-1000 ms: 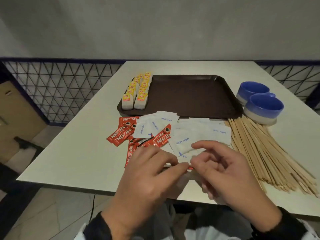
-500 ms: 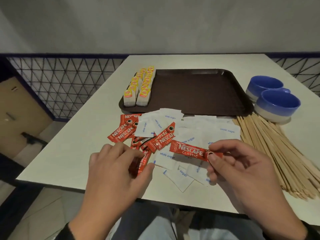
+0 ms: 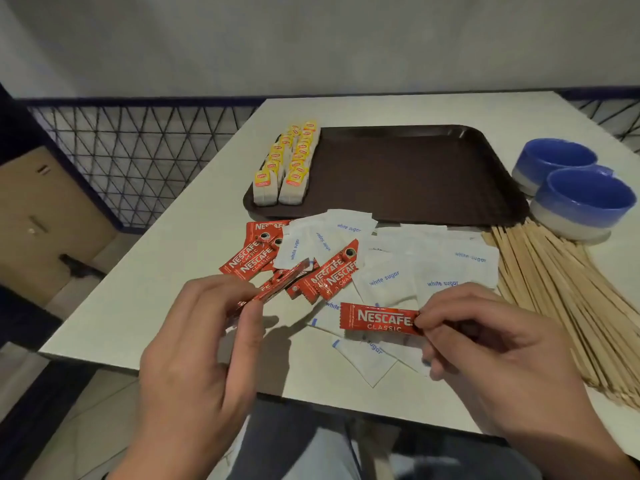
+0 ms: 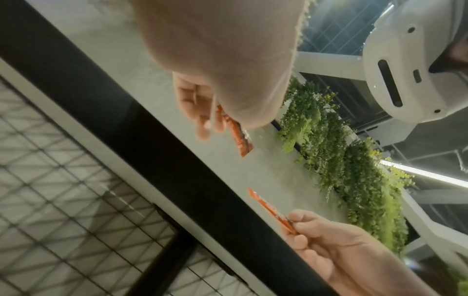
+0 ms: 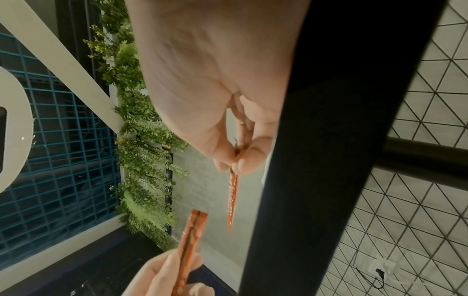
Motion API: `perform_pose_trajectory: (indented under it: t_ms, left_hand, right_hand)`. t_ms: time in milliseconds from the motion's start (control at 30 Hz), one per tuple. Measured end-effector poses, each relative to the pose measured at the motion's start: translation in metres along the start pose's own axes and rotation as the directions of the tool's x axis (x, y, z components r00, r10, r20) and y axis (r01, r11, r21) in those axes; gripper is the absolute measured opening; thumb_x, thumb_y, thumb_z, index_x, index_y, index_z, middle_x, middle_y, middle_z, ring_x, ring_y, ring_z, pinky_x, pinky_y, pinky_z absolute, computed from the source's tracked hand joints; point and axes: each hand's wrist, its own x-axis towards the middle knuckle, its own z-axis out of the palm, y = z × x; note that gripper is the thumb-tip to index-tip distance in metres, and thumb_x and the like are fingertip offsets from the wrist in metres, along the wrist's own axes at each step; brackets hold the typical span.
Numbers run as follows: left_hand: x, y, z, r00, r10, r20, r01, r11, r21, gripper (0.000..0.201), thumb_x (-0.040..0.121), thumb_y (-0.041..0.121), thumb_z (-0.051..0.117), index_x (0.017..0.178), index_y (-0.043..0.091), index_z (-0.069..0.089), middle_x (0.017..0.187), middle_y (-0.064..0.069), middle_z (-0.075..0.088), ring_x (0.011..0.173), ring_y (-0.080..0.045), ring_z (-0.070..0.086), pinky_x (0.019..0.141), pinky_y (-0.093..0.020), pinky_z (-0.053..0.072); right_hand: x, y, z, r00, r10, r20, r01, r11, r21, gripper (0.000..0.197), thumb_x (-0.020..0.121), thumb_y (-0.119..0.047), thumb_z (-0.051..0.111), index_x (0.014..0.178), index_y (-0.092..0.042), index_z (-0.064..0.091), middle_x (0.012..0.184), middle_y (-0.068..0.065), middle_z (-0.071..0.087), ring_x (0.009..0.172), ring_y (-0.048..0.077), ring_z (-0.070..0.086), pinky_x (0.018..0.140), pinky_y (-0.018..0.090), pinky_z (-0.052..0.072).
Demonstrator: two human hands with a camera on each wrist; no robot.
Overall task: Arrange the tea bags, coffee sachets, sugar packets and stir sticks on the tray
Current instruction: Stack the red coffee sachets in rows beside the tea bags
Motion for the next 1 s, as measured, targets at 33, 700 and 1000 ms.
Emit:
perform_pose_trajectory:
  t_ms: [33,700,1000]
  left_hand:
    - [0.001,0.006,0.004,1.000,0.026,-0.001,-0.025,0.998,-0.063,0.018,0.098,0.015,0.055,0.102,0.006,0.070,0.102,0.000,0.063,0.087,-0.013,0.064,0.077,-0.021,0.048]
    - [0.014,0.021,0.047,0.914,0.319,0.250,-0.229,0.915,-0.332,0.031,0.092,0.028,0.071,0.123,0.021,0.073,0.130,-0.003,0.058,0.121,-0.020,0.057,0.089,-0.028,0.050]
    - [0.014,0.024,0.046,0.904,-0.047,0.426,0.321,0.733,-0.600,0.043,0.083,0.033,0.079,0.123,0.037,0.066,0.102,0.006,0.076,0.097,-0.024,0.073,0.080,-0.042,0.061]
  right_hand:
    - [0.000,0.001,0.001,1.000,-0.004,0.010,0.004,1.000,-0.004,0.040,0.079,0.029,0.061,0.069,-0.006,0.076,0.082,0.013,0.066,0.053,0.035,0.058,0.049,0.033,0.050]
    - [0.002,-0.007,-0.001,0.997,0.065,0.045,-0.070,0.990,0.122,0.019,0.057,0.002,0.080,0.074,-0.001,0.074,0.070,0.004,0.070,0.059,0.006,0.063,0.058,0.016,0.052]
    - [-0.001,-0.005,0.000,0.999,-0.008,0.045,0.008,1.000,0.001,0.021,0.062,-0.002,0.082,0.080,-0.012,0.077,0.087,0.008,0.071,0.077,0.020,0.067,0.073,0.030,0.060]
